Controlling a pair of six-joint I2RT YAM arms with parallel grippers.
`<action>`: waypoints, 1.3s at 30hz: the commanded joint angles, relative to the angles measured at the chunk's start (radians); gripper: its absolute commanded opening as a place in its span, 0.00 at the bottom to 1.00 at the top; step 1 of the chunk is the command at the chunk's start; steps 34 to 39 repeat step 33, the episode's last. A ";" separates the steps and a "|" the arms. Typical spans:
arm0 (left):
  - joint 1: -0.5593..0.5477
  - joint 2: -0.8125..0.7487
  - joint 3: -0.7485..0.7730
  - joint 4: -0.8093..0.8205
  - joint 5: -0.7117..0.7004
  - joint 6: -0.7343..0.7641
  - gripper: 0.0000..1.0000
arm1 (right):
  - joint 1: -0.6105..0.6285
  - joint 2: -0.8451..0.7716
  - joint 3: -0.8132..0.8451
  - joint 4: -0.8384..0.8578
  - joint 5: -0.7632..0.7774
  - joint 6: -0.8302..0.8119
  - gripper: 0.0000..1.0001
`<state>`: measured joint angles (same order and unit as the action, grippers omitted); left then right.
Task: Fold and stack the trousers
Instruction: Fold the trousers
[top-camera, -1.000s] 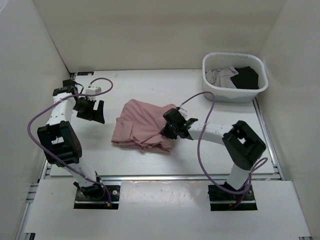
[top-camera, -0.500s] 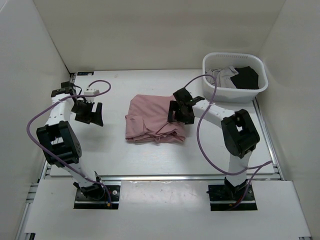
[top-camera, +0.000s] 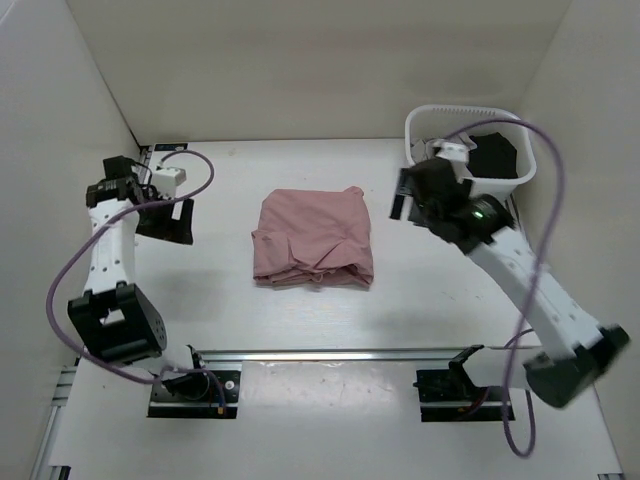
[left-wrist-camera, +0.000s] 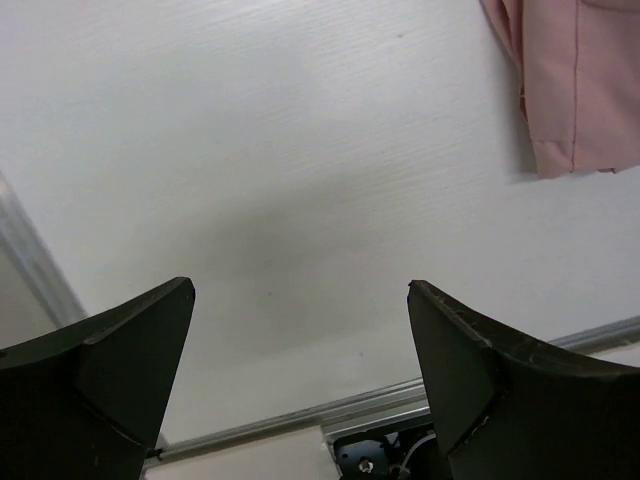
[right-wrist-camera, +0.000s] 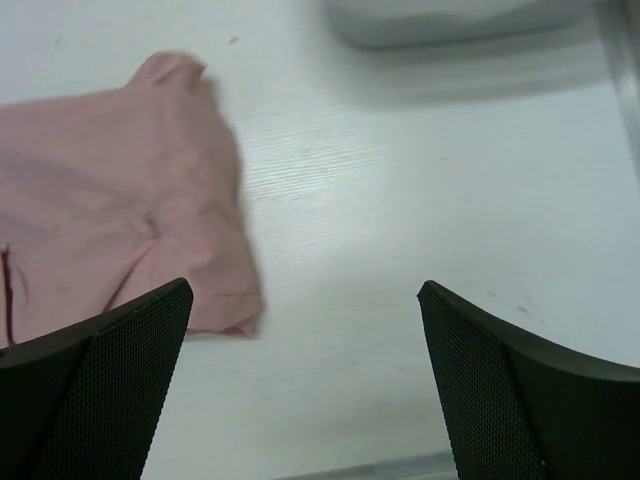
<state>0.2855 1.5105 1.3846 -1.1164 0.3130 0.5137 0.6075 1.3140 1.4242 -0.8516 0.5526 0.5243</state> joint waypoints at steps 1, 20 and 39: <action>0.049 -0.151 -0.001 0.024 -0.075 -0.026 1.00 | -0.003 -0.178 -0.010 -0.284 0.213 0.092 0.99; 0.253 -0.398 -0.236 -0.016 -0.180 -0.011 1.00 | -0.023 -0.322 0.079 -0.636 0.468 0.229 0.99; 0.253 -0.440 -0.245 -0.036 -0.198 0.000 1.00 | -0.052 -0.216 0.087 -0.636 0.478 0.276 0.99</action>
